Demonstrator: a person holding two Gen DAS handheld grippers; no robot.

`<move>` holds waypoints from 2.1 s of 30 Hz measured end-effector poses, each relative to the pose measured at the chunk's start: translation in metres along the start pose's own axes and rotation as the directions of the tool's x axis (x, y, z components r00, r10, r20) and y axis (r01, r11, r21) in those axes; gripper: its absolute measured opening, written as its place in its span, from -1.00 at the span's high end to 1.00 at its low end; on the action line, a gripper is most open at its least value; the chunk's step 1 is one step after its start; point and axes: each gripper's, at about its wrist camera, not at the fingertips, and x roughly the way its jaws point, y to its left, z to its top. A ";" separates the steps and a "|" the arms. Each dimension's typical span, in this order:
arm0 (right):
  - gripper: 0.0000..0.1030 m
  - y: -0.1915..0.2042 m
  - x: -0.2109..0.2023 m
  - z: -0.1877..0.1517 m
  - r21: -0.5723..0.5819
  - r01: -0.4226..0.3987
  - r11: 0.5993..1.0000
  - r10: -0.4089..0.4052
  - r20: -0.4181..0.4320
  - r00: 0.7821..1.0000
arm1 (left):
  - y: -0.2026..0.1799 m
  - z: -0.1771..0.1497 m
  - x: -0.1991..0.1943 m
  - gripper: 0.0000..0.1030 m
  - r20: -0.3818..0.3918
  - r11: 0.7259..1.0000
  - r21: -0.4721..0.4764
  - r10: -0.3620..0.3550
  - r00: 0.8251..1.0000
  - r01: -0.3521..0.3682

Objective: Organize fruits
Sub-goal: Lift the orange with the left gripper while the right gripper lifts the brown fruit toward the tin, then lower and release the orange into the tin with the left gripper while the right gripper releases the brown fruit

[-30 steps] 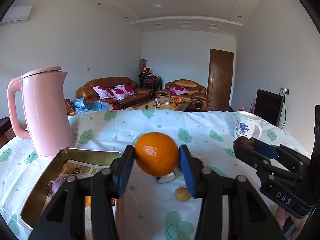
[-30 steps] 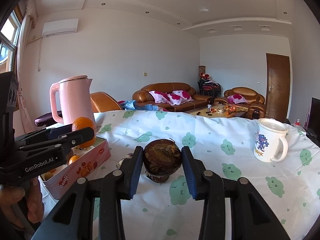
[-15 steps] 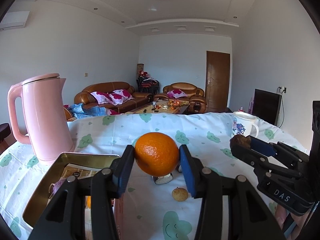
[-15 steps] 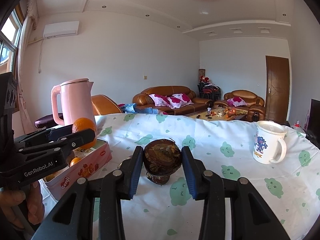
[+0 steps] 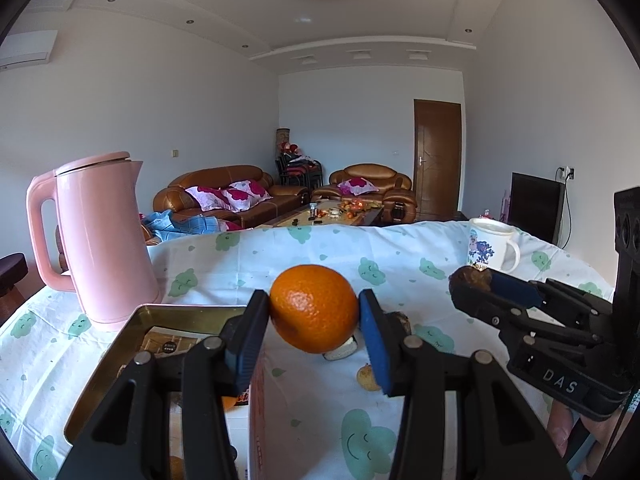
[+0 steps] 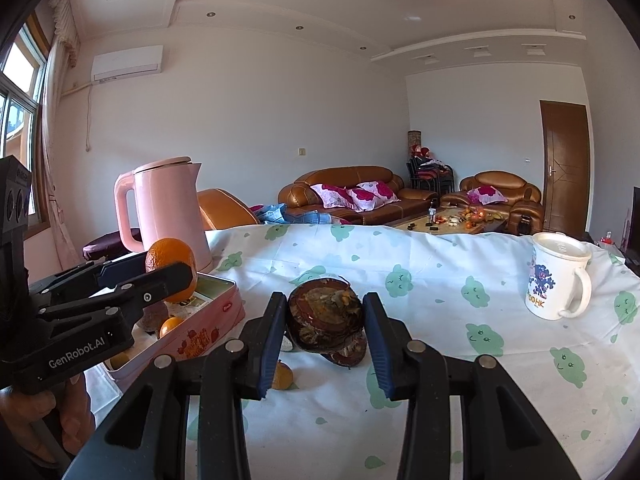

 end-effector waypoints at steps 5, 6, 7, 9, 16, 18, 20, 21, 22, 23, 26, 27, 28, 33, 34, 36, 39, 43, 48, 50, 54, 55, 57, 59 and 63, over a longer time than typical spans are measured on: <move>0.20 0.013 0.004 0.002 -0.018 -0.024 1.000 0.024 -0.011 1.000 | 0.007 -0.002 -0.004 0.07 -0.006 1.000 0.001 0.015 1.000 -0.015; 0.20 0.015 0.005 0.002 -0.023 -0.029 0.999 0.029 -0.014 0.999 | 0.009 -0.002 -0.005 0.07 -0.009 1.000 0.002 0.021 1.000 -0.021; 0.20 0.018 0.006 0.003 -0.027 -0.035 0.999 0.034 -0.016 0.999 | 0.011 -0.003 -0.005 0.07 -0.013 1.000 0.001 0.027 1.000 -0.027; 0.20 0.025 0.009 0.004 -0.035 -0.048 0.998 0.047 -0.021 0.999 | 0.016 -0.003 -0.006 0.07 -0.021 0.999 -0.004 0.040 0.999 -0.040; 0.20 0.048 0.017 0.011 -0.067 -0.090 0.994 0.088 -0.033 0.996 | 0.039 -0.007 -0.005 0.07 -0.058 0.995 -0.030 0.090 0.994 -0.092; 0.20 0.055 0.019 0.013 -0.078 -0.103 0.992 0.100 -0.035 0.994 | 0.047 -0.007 -0.006 0.07 -0.065 0.993 -0.042 0.104 0.992 -0.107; 0.20 0.062 0.021 0.014 -0.089 -0.114 0.990 0.111 -0.037 0.993 | 0.055 -0.007 -0.007 0.07 -0.069 0.991 -0.050 0.118 0.991 -0.122; 0.20 0.065 0.023 0.015 -0.094 -0.121 0.988 0.117 -0.039 0.992 | 0.059 -0.006 -0.007 0.07 -0.071 0.990 -0.054 0.123 0.990 -0.127; 0.20 0.069 0.024 0.015 -0.099 -0.127 0.987 0.123 -0.042 0.992 | 0.063 -0.006 -0.007 0.07 -0.073 0.989 -0.058 0.129 0.989 -0.133; 0.20 0.072 0.026 0.016 -0.103 -0.131 0.986 0.127 -0.044 0.991 | 0.067 -0.006 -0.008 0.07 -0.076 0.988 -0.062 0.137 0.988 -0.141; 0.20 0.081 0.030 0.017 -0.113 -0.148 0.983 0.143 -0.050 0.988 | 0.080 -0.008 -0.008 0.07 -0.087 0.983 -0.075 0.160 0.983 -0.167; 0.20 0.084 0.031 0.017 -0.115 -0.153 0.981 0.148 -0.052 0.988 | 0.084 -0.008 -0.008 0.07 -0.091 0.981 -0.079 0.169 0.981 -0.176; 0.20 0.087 0.033 0.016 -0.118 -0.158 0.980 0.153 -0.054 0.987 | 0.088 -0.009 -0.008 0.07 -0.096 0.979 -0.083 0.177 0.980 -0.185; 0.20 0.101 0.039 0.016 -0.133 -0.184 0.974 0.176 -0.067 0.982 | 0.106 -0.013 -0.010 0.07 -0.116 0.970 -0.098 0.210 0.971 -0.222; 0.20 0.103 0.041 0.016 -0.136 -0.188 0.973 0.180 -0.070 0.981 | 0.109 -0.014 -0.010 0.07 -0.122 0.968 -0.100 0.216 0.969 -0.228; 0.20 0.109 0.044 0.015 -0.141 -0.199 0.970 0.189 -0.077 0.979 | 0.115 -0.016 -0.011 0.07 -0.138 0.966 -0.108 0.219 0.966 -0.235; 0.20 0.117 0.048 0.014 -0.151 -0.214 0.965 0.203 -0.085 0.976 | 0.121 -0.020 -0.010 0.07 -0.156 0.964 -0.113 0.224 0.962 -0.242; 0.20 0.127 0.052 0.012 -0.164 -0.231 0.959 0.217 -0.096 0.971 | 0.125 -0.024 -0.008 0.07 -0.173 0.965 -0.117 0.213 0.962 -0.235; 0.20 0.135 0.058 0.008 -0.173 -0.245 0.954 0.227 -0.115 0.967 | 0.127 -0.029 -0.005 0.07 -0.195 0.965 -0.116 0.209 0.958 -0.234; 0.20 0.138 0.060 0.006 -0.175 -0.250 0.952 0.231 -0.123 0.965 | 0.128 -0.029 -0.004 0.07 -0.202 0.965 -0.116 0.208 0.957 -0.234; 0.20 0.144 0.063 0.002 -0.183 -0.259 0.949 0.236 -0.139 0.962 | 0.128 -0.031 -0.003 0.07 -0.211 0.965 -0.114 0.207 0.955 -0.234; 0.20 0.145 0.064 0.002 -0.185 -0.260 0.948 0.236 -0.144 0.961 | 0.129 -0.031 -0.003 0.07 -0.213 0.966 -0.113 0.206 0.955 -0.234; 0.20 0.147 0.065 0.000 -0.189 -0.264 0.946 0.238 -0.152 0.959 | 0.129 -0.032 -0.002 0.07 -0.216 0.966 -0.112 0.206 0.954 -0.234; 0.20 0.149 0.066 -0.002 -0.192 -0.267 0.944 0.239 -0.160 0.958 | 0.130 -0.032 -0.002 0.07 -0.219 0.966 -0.111 0.205 0.954 -0.233; 0.20 0.150 0.067 -0.002 -0.194 -0.270 0.943 0.239 -0.165 0.957 | 0.132 -0.034 0.000 0.07 -0.225 0.966 -0.111 0.205 0.952 -0.235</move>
